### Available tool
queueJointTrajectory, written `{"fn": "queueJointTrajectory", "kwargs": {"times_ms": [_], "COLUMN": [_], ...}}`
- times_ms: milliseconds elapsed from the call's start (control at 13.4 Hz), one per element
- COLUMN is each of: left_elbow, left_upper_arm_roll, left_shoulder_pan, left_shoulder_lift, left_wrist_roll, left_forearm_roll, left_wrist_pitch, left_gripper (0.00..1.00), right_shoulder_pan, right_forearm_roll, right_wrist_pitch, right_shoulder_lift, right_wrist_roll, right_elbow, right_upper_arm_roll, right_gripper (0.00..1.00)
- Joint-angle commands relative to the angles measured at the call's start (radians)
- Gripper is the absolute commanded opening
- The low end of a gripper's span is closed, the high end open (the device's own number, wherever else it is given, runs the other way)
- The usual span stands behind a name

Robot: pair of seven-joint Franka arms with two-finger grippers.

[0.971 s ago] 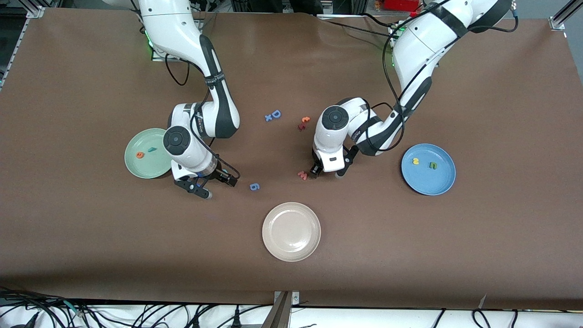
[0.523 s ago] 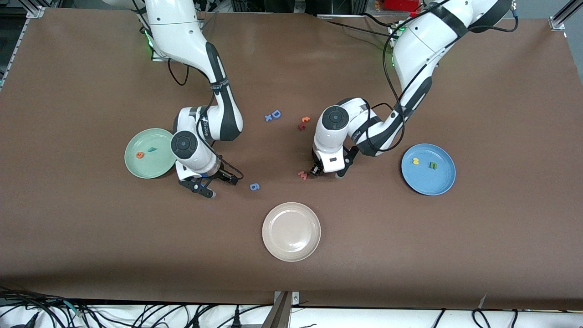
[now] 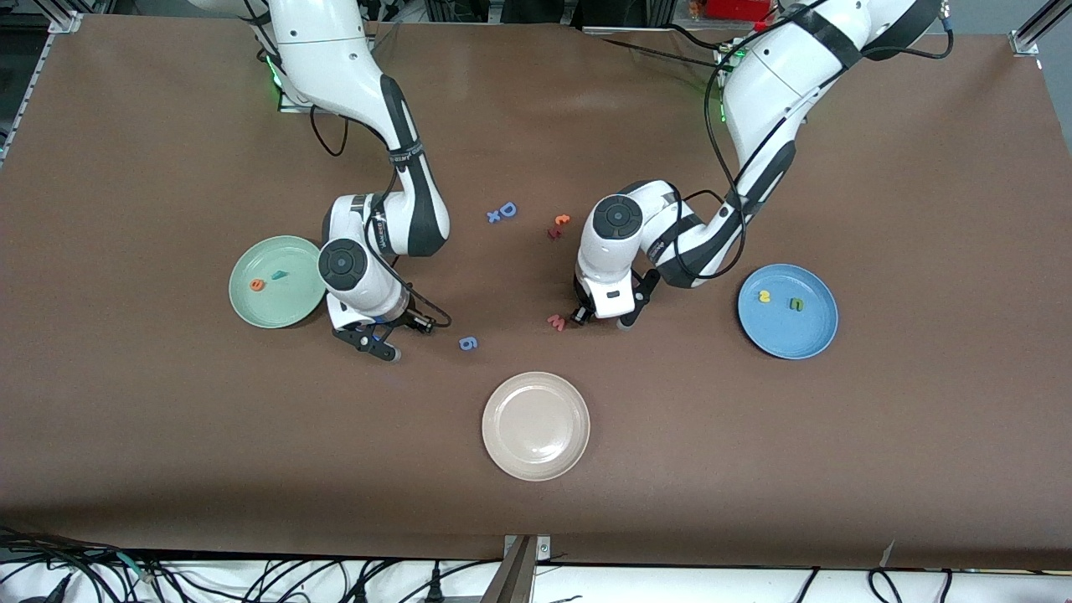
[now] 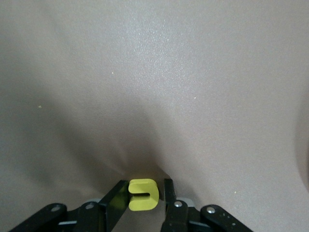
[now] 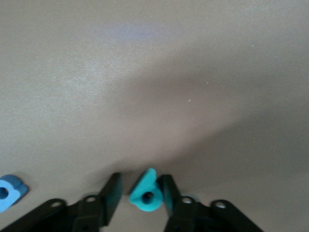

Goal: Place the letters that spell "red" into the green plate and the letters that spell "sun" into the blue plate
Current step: 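Grasp the yellow u with the left gripper while the right gripper grasps the teal 6, then drop the yellow u in the blue plate while the right gripper drops the teal 6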

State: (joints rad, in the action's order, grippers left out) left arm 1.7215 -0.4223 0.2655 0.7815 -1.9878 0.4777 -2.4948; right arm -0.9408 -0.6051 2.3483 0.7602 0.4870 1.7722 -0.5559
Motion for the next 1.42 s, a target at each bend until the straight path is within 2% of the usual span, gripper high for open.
{"fn": "queueJointTrajectory", "kwargs": {"times_ms": [0,149,373,672,971,1045,1195,1344], "left_elbow": [-0.010,-0.010,-0.010,-0.010,-0.072,-0.092,-0.152,-0.194], "left_upper_arm_roll": [0.010,0.010,0.010,0.008,-0.003,-0.007,-0.006,-0.007], "left_shoulder_pan": [0.003,0.003,0.003,0.001,-0.044,-0.061,-0.077,-0.107], "left_shoulder_lift": [0.013,0.013,0.012,0.005,-0.007,-0.010,-0.015,-0.016], "left_wrist_roll": [-0.022,-0.022,-0.022,0.000,0.191,0.260,0.412,0.503], "left_forearm_roll": [0.045,0.045,0.045,0.045,0.019,-0.020,-0.086,-0.093], "left_wrist_pitch": [0.001,0.002,0.007,0.034,0.255,0.314,0.461,0.575], "left_gripper": [0.33,0.30,0.26,0.23,0.23,0.23,0.23,0.23], "right_shoulder_pan": [-0.010,-0.010,-0.009,-0.009,-0.010,-0.009,-0.009,-0.007], "right_forearm_roll": [-0.021,-0.021,-0.021,-0.010,-0.007,-0.007,0.001,-0.001], "right_wrist_pitch": [-0.001,-0.001,-0.061,-0.311,-0.479,-0.498,-0.501,-0.486], "right_shoulder_lift": [0.005,0.005,-0.022,-0.120,-0.144,-0.144,-0.133,-0.121], "right_wrist_roll": [-0.001,-0.001,-0.014,-0.114,-0.319,-0.376,-0.482,-0.541], "right_elbow": [0.018,0.020,0.013,-0.007,-0.002,0.009,0.042,0.087], "right_upper_arm_roll": [0.001,0.001,-0.009,-0.151,-0.300,-0.327,-0.373,-0.389], "right_gripper": [0.16,0.09,0.08,0.08,0.08,0.08,0.08,0.08]}}
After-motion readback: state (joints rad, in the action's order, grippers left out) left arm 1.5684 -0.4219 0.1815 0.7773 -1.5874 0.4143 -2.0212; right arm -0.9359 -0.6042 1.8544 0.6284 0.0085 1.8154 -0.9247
